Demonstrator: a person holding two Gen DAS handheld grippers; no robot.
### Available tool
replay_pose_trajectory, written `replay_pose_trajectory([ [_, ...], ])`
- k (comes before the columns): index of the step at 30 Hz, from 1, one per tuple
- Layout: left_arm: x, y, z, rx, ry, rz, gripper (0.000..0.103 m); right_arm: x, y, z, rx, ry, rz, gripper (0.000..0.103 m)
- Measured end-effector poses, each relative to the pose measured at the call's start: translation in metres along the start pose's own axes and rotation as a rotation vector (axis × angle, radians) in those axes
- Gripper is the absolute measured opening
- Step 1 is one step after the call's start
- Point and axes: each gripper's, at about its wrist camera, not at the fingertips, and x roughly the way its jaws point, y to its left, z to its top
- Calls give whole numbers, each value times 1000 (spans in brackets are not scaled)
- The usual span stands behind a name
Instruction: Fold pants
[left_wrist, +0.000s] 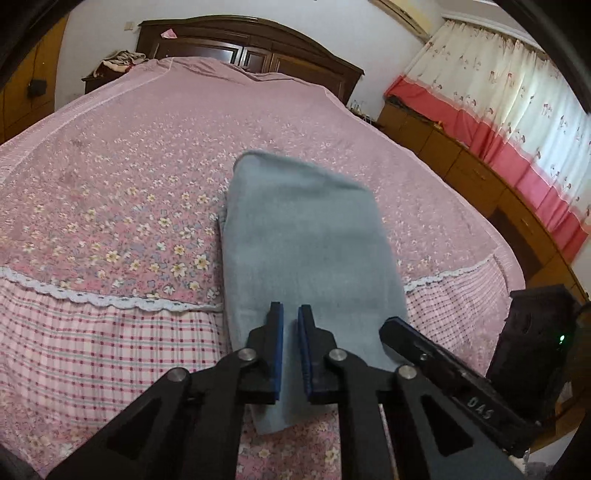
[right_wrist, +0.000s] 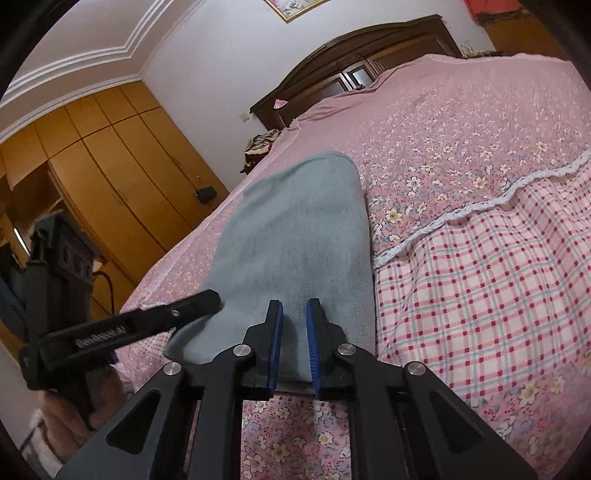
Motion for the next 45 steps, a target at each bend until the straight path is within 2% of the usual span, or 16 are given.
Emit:
replay_pose_trajectory([
  [4, -28, -25, -8, 87, -84, 48, 11, 6, 9, 3, 0, 1, -4, 14],
  [7, -16, -37, -14, 161, -55, 78, 10, 6, 9, 3, -9, -1, -6, 14],
  [9, -2, -35, -20, 155, -19, 96, 10, 9, 12, 2, -29, 9, -21, 14],
  [16, 5, -19, -26, 81, -28, 23, 10, 14, 23, -7, -83, 0, -63, 13],
  [24, 1, -21, -36, 120, -99, 31, 11, 20, 32, -9, -111, 14, -95, 13],
  [30, -4, -28, -30, 134, -108, 17, 21, 18, 46, -3, -117, 11, -119, 14],
  [31, -10, -33, -27, 144, -122, 24, 33, 16, 50, 0, -126, 8, -119, 18],
  [32, -15, -36, -25, 155, -135, 27, 44, 13, 57, 4, -156, 13, -124, 32],
  [33, -24, -41, -24, 172, -162, 55, 64, 8, 63, 7, -180, 5, -156, 34],
  [34, -30, -44, -23, 187, -190, 101, 76, 3, 69, 10, -207, -11, -195, 44],
  [35, -36, -46, -22, 199, -212, 126, 81, -7, 75, 14, -236, -37, -222, 58],
  [37, -58, -47, -22, 215, -273, 122, 93, -25, 82, 18, -255, -68, -228, 79],
  [38, -66, -47, -21, 220, -287, 112, 95, -35, 84, 20, -265, -79, -218, 89],
  [40, -84, -49, -23, 237, -318, 113, 99, -54, 89, 20, -287, -101, -223, 102],
  [42, -103, -52, -28, 269, -338, 122, 102, -72, 94, 17, -316, -110, -246, 103],
  [45, -114, -53, -40, 298, -320, 107, 103, -89, 100, 10, -351, -99, -262, 103],
])
